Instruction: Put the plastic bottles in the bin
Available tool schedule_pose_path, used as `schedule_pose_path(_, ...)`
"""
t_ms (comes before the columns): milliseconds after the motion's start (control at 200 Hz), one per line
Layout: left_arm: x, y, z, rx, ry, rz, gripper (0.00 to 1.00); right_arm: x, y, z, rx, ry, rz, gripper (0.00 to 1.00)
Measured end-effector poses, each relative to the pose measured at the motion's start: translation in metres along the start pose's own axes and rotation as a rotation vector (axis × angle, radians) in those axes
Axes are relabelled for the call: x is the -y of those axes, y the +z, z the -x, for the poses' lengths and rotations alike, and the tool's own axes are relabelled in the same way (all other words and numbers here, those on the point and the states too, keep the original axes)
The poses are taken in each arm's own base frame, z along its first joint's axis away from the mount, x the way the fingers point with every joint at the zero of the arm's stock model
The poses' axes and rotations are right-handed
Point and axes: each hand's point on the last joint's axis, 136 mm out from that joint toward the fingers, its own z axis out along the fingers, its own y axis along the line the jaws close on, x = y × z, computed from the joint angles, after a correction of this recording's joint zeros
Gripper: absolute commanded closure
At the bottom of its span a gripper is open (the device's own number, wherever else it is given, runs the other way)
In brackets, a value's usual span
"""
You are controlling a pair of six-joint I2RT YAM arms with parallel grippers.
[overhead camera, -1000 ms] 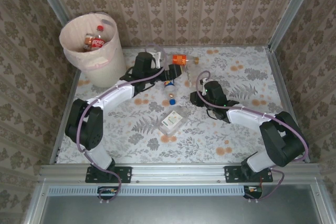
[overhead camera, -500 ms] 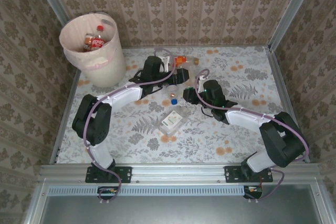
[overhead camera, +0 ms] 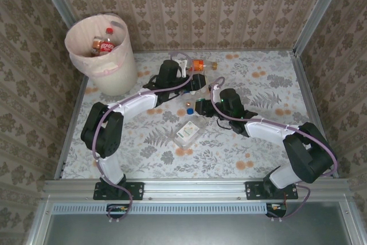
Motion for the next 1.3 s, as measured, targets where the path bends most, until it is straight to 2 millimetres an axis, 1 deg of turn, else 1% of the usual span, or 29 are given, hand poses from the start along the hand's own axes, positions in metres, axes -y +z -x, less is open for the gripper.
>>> schedule_pose_path(35, 0.000, 0.000, 0.000, 0.000, -0.003, 0.000, 0.41, 0.000, 0.000, 0.000, 0.000, 0.000, 0.000, 0.62)
schedule_pose_path(55, 0.001, 0.000, 0.001, 0.001, -0.005, -0.001, 0.42, 0.000, 0.000, 0.000, 0.001, -0.001, 0.000, 0.58)
schedule_pose_path(120, 0.001, 0.000, 0.001, 0.003, -0.009, -0.002, 0.43, 0.000, 0.000, 0.000, 0.000, 0.001, 0.001, 0.38)
schedule_pose_path(160, 0.001, 0.000, 0.002, 0.005, -0.006, 0.003, 0.43, -0.001, 0.000, 0.000, -0.001, -0.005, 0.003, 0.30)
schedule_pose_path(245, -0.002, 0.000, 0.001, 0.003, -0.005, 0.018, 0.43, -0.002, -0.001, 0.001, -0.001, -0.016, 0.007, 0.19)
schedule_pose_path(340, -0.006, -0.001, 0.003, 0.013, 0.003, 0.033, 0.44, -0.005, -0.004, 0.003, -0.001, -0.040, 0.012, 0.11)
schedule_pose_path(360, -0.007, -0.001, 0.003, 0.015, 0.004, 0.038, 0.45, -0.006, -0.005, 0.003, 0.000, -0.043, 0.015, 0.08)
schedule_pose_path(380, -0.007, -0.001, 0.004, 0.017, 0.006, 0.041, 0.45, -0.006, -0.006, 0.004, 0.002, -0.048, 0.016, 0.01)
schedule_pose_path(390, -0.008, -0.001, 0.004, 0.018, 0.006, 0.044, 0.45, -0.007, -0.007, 0.005, 0.002, -0.046, 0.016, 0.00)
schedule_pose_path(500, -0.016, -0.004, 0.007, 0.024, 0.005, 0.073, 0.46, -0.011, -0.014, 0.013, 0.027, -0.075, 0.014, 0.00)
schedule_pose_path(605, -0.024, -0.012, 0.013, 0.036, 0.009, 0.110, 0.46, -0.012, -0.025, 0.030, 0.093, -0.089, -0.018, 0.00)
schedule_pose_path(720, -0.030, -0.029, 0.026, 0.069, 0.032, 0.154, 0.46, -0.002, -0.037, 0.050, 0.177, -0.101, -0.107, 0.00)
schedule_pose_path(805, -0.032, -0.046, 0.038, 0.097, 0.060, 0.192, 0.46, 0.009, -0.043, 0.056, 0.207, -0.103, -0.176, 0.00)
schedule_pose_path(895, -0.033, -0.067, 0.052, 0.136, 0.094, 0.233, 0.46, 0.024, -0.046, 0.054, 0.225, -0.099, -0.254, 0.00)
schedule_pose_path(995, -0.035, -0.093, 0.068, 0.183, 0.132, 0.289, 0.46, 0.043, -0.049, 0.042, 0.221, -0.091, -0.331, 0.00)
schedule_pose_path(1060, -0.036, -0.110, 0.077, 0.213, 0.160, 0.328, 0.46, 0.051, -0.050, 0.036, 0.216, -0.089, -0.363, 0.00)
schedule_pose_path(1300, -0.034, -0.169, 0.110, 0.311, 0.255, 0.462, 0.45, 0.058, -0.052, 0.037, 0.224, -0.089, -0.401, 0.00)
